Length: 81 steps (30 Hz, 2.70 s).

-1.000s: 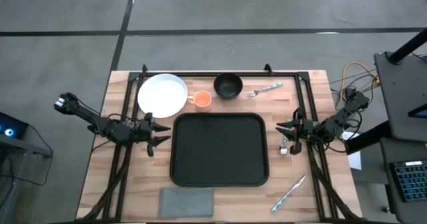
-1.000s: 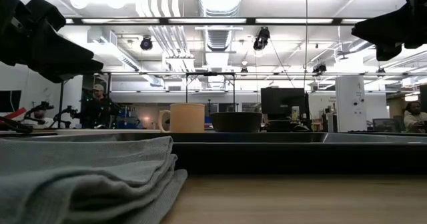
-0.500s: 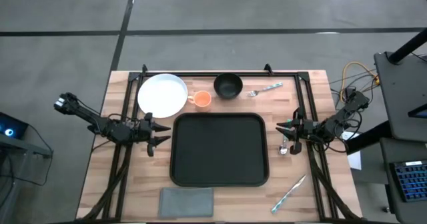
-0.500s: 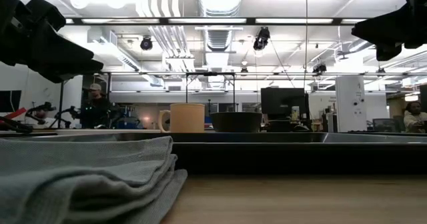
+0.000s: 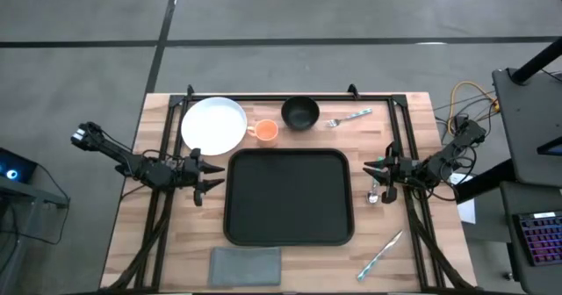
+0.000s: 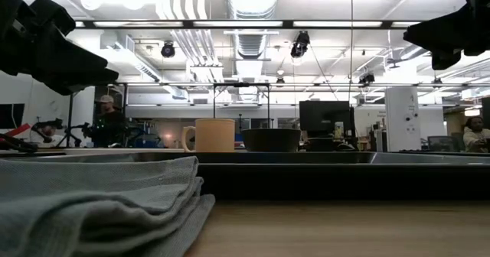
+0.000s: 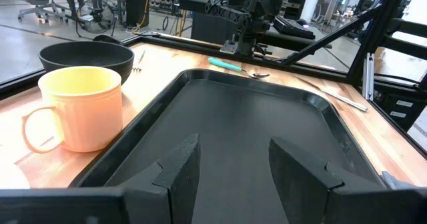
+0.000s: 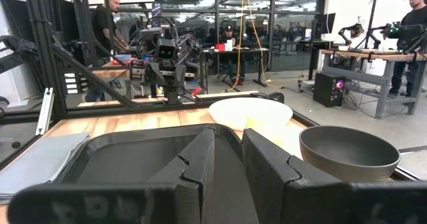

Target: Set up tray

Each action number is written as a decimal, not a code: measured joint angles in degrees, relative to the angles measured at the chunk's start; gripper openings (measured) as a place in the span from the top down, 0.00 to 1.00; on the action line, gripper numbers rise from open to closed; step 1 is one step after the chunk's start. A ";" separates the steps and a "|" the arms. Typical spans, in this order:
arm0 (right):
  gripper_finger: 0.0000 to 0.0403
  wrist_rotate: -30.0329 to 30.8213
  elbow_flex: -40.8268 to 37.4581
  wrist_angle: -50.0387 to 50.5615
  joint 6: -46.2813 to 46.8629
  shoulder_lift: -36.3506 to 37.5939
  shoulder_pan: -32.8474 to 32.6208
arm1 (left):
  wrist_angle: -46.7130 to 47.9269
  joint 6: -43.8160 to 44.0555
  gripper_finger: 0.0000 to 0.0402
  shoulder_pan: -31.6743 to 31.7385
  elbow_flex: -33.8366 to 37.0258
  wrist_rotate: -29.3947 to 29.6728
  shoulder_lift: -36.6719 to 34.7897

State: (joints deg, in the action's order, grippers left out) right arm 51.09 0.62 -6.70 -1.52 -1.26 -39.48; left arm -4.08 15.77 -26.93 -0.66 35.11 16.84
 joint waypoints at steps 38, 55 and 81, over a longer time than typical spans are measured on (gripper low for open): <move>0.83 0.00 0.00 0.00 -0.01 0.00 0.01 | -0.02 0.00 0.60 0.01 0.01 0.00 0.00; 0.83 0.00 0.01 0.00 0.00 0.00 0.01 | -0.93 -2.40 0.60 0.08 0.00 3.44 0.08; 0.83 0.05 -0.02 -3.04 -1.89 -0.19 0.06 | -0.73 -3.48 0.47 0.12 -4.84 7.04 3.95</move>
State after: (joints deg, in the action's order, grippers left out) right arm 51.14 0.60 -9.74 -3.41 -1.45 -39.42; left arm -4.81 12.29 -26.81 -5.50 42.15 20.79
